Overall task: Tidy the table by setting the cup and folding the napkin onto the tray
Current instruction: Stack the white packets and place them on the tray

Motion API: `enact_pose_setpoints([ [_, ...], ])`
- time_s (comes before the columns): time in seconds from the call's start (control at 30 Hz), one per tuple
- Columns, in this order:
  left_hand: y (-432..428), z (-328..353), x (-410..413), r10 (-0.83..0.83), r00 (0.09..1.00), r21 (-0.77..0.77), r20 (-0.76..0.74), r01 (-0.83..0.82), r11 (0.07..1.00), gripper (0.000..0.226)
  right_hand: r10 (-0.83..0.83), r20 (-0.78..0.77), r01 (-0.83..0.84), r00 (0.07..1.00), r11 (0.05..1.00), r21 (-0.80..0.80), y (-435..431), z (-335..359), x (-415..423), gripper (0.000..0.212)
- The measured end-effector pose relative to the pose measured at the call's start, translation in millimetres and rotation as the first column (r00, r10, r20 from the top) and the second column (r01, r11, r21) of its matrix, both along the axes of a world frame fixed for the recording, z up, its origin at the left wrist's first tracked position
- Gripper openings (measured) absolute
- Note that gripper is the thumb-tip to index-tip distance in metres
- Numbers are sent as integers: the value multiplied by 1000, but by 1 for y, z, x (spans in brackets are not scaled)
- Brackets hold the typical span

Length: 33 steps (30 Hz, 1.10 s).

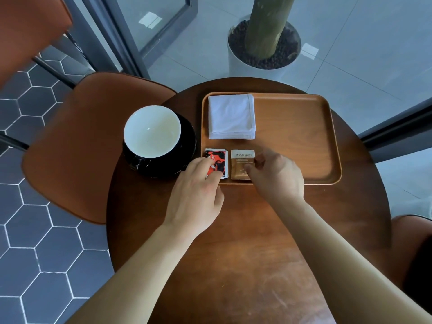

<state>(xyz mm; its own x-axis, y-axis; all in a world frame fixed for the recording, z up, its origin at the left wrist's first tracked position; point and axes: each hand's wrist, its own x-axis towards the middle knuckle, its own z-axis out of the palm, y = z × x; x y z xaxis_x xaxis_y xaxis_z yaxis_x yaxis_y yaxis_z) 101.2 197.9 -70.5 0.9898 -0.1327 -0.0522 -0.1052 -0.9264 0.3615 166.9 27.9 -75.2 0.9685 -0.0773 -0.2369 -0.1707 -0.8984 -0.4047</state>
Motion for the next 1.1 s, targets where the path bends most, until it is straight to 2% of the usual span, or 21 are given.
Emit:
enact_pose_setpoints([
  [0.23,1,3,0,18,1000,-62,3,-18,998,36,-1,-14,1,1000,1000,3,2,2,-1,24],
  [0.73,3,2,2,-17,1000,-9,-2,17,1000,32,34,-30,-34,999,999,7,6,2,0,20],
  [0.8,4,2,2,-17,1000,-16,0,17,1000,32,35,8,-35,999,999,32,4,2,3,21],
  [0.9,5,2,3,-10,1000,-22,5,10,1000,34,94,84,-102,992,990,94,6,2,8,29],
  [1.0,3,2,5,-12,1000,-9,13,12,1000,32,219,52,-221,974,975,37,9,0,13,42],
  [1.1,3,0,5,-21,1000,7,22,21,1000,31,257,50,-258,965,966,6,8,-1,15,39],
])
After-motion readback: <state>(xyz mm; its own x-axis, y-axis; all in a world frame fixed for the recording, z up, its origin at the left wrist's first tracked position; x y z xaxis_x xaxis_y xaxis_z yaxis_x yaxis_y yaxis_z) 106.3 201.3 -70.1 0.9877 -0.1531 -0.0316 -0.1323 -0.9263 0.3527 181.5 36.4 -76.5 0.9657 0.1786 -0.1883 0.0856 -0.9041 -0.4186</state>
